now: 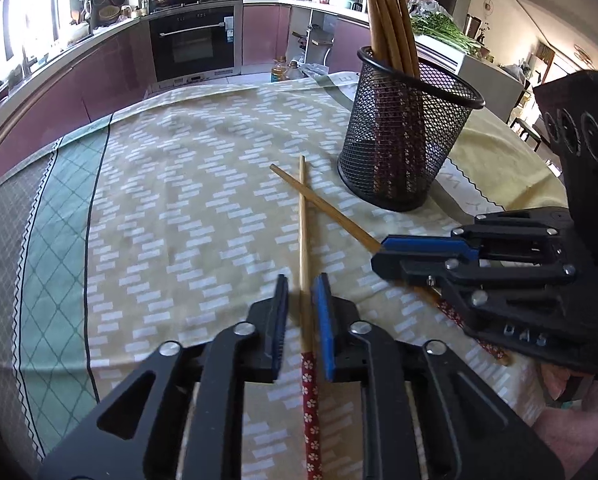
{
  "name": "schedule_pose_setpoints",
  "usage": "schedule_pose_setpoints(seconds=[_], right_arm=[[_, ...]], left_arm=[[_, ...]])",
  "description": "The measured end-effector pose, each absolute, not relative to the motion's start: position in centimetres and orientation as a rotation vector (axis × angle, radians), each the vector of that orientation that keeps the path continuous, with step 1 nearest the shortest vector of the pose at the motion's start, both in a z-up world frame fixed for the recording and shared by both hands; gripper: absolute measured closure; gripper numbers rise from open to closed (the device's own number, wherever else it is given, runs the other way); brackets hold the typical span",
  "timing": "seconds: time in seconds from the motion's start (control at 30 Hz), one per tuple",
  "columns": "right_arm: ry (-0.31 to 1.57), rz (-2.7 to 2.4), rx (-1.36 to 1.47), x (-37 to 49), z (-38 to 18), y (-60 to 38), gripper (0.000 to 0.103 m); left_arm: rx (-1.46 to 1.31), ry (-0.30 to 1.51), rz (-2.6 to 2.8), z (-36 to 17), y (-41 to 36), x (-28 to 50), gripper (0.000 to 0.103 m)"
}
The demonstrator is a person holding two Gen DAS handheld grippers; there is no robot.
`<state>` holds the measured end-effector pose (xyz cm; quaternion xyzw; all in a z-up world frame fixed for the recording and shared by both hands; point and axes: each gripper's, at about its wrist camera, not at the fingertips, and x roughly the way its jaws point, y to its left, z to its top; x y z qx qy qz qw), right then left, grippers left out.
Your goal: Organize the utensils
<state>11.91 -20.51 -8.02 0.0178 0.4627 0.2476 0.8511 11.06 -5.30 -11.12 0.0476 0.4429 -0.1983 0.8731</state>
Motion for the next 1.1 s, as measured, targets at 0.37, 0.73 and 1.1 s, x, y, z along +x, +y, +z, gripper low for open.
schedule_pose_setpoints(seconds=[0.37, 0.73, 1.1], right_arm=[[0.961, 0.504, 0.021, 12.4, -8.1, -20.2, 0.097], [0.915, 0.530, 0.062, 11.6, -6.7, -21.7, 0.097], [0.838, 0.566, 0.075, 10.2, -4.2, -22.3, 0.097]], left_arm=[[0.148, 0.922, -0.414, -11.2, -6.9, 13.6, 0.095], [0.088, 0.904, -0.409, -10.4, -6.2, 13.0, 0.095], [0.015, 0.856, -0.427, -8.0, -4.7, 11.6, 0.095]])
